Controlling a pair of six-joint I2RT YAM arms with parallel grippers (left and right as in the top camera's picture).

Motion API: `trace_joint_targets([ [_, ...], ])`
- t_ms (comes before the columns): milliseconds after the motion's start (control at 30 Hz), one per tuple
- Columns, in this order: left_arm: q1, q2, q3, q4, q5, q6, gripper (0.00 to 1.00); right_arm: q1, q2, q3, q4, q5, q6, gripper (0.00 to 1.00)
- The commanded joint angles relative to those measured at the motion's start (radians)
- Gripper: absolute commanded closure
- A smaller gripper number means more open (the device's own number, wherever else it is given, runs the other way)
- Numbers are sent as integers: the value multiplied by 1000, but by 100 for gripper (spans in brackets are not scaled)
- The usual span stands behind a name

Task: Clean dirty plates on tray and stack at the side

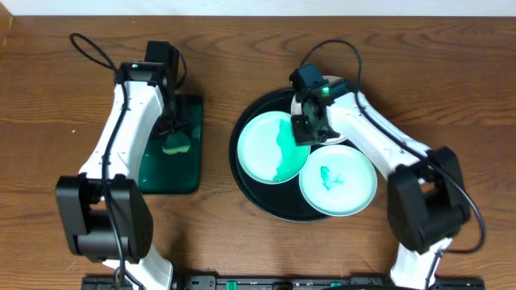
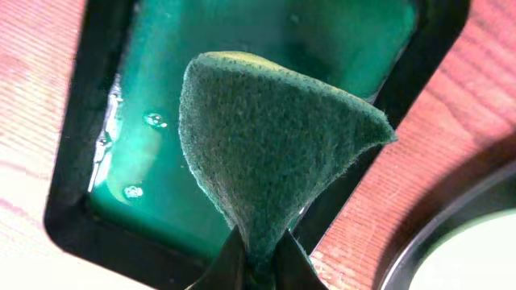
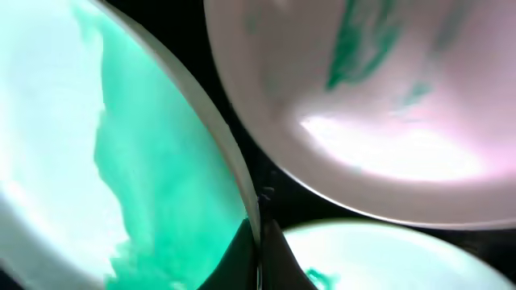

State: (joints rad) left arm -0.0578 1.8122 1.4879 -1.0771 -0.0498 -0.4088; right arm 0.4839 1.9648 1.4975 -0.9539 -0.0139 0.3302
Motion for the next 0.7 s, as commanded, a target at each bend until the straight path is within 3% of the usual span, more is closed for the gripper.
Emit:
trace_joint_targets([
  [0, 2, 41, -5, -7, 15, 24, 93, 13, -59, 2, 0, 100, -25, 99],
  [433, 2, 79, -5, -7, 16, 32, 93, 18, -178, 2, -3, 320, -88, 99],
  [667, 2, 79, -6, -7, 16, 35, 92, 64, -251, 2, 23, 475, -192, 99],
])
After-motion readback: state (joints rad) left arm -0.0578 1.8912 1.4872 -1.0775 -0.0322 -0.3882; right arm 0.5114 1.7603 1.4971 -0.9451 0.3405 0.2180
